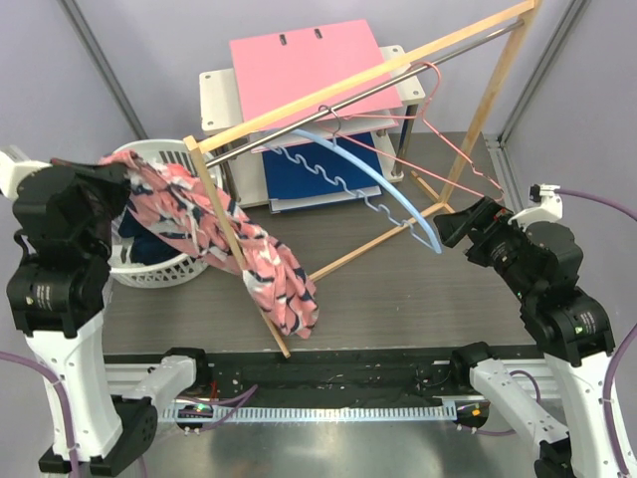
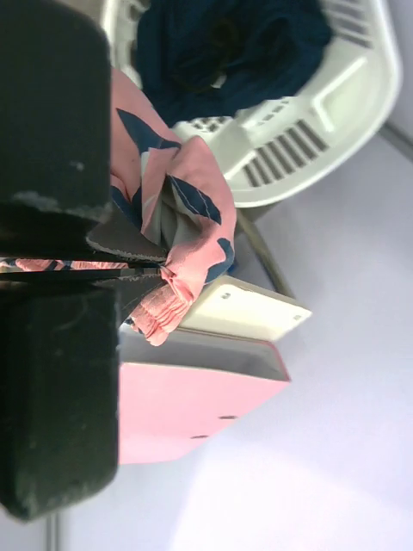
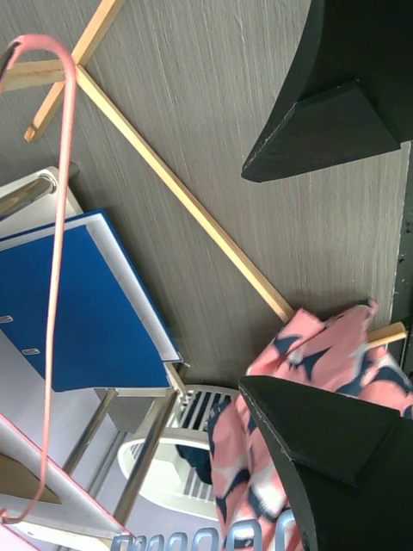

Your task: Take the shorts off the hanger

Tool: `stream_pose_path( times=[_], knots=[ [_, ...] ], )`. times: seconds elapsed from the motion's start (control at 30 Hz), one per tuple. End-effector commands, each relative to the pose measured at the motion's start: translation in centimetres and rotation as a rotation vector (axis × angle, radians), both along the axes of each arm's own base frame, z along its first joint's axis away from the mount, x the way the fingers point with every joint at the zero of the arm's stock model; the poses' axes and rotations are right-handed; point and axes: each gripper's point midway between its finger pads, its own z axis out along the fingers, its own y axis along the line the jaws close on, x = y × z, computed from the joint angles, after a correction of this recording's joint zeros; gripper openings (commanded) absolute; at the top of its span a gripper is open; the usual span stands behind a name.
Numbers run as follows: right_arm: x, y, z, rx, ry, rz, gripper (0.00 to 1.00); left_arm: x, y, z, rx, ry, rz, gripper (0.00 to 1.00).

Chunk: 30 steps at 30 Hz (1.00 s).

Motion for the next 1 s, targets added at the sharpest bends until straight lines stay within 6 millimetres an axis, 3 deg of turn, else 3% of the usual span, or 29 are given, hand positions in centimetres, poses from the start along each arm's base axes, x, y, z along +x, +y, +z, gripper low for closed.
stream_pose_path(
  times=[0.0, 0.13, 0.17, 0.23, 0.27, 0.4, 0.47, 0.5, 0.53, 0.63, 0.73, 0.83, 0.97],
  knots=[
    [0.4, 0.9, 0.3, -0.025, -0.023, 0.060, 1.00, 1.3, 2.9, 7.1, 0.111, -0.179, 0.143, 0.00],
    [0.8, 1.0, -0.3, -0.045, -0.006, 0.068, 1.00, 2.4, 3.4, 13.3, 0.165, -0.382, 0.178, 0.01],
    [0.8, 1.0, -0.4, -0.048, -0.006, 0.069, 1.00, 3.5, 3.6, 14.0, 0.180, -0.397, 0.190, 0.00],
    [1.0, 1.0, -0.6, -0.063, 0.001, 0.076, 1.00, 2.8, 4.0, 18.0, 0.250, -0.503, 0.223, 0.00],
    [1.0, 1.0, -0.4, -0.066, -0.002, 0.076, 1.00, 3.8, 3.9, 19.5, 0.280, -0.547, 0.228, 0.00],
    [1.2, 0.9, -0.5, -0.085, 0.001, 0.075, 1.00, 3.5, 4.2, 24.1, 0.414, -0.657, 0.277, 0.00],
    [1.4, 0.9, -0.7, -0.087, 0.014, 0.070, 1.00, 3.5, 4.2, 25.4, 0.485, -0.687, 0.296, 0.01],
    [1.6, 1.0, -0.8, -0.088, 0.020, 0.074, 0.99, 4.9, 4.3, 25.7, 0.501, -0.695, 0.307, 0.00],
    [1.7, 1.0, -0.9, -0.088, 0.024, 0.075, 1.00, 3.9, 4.5, 27.0, 0.516, -0.726, 0.334, 0.00],
    [2.2, 1.2, -1.1, -0.094, 0.043, 0.079, 1.00, 4.6, 5.2, 28.8, 0.563, -0.771, 0.399, 0.00],
    [3.0, 1.5, -1.3, -0.097, 0.064, 0.081, 1.00, 4.1, 6.4, 30.5, 0.602, -0.831, 0.508, 0.00],
    [3.6, 1.8, -1.5, -0.100, 0.087, 0.089, 1.00, 2.9, 8.2, 31.6, 0.630, -0.881, 0.586, 0.01],
    [4.2, 2.0, -2.0, -0.097, 0.115, 0.089, 1.00, 3.4, 9.9, 31.2, 0.605, -0.889, 0.601, 0.01]
  ],
)
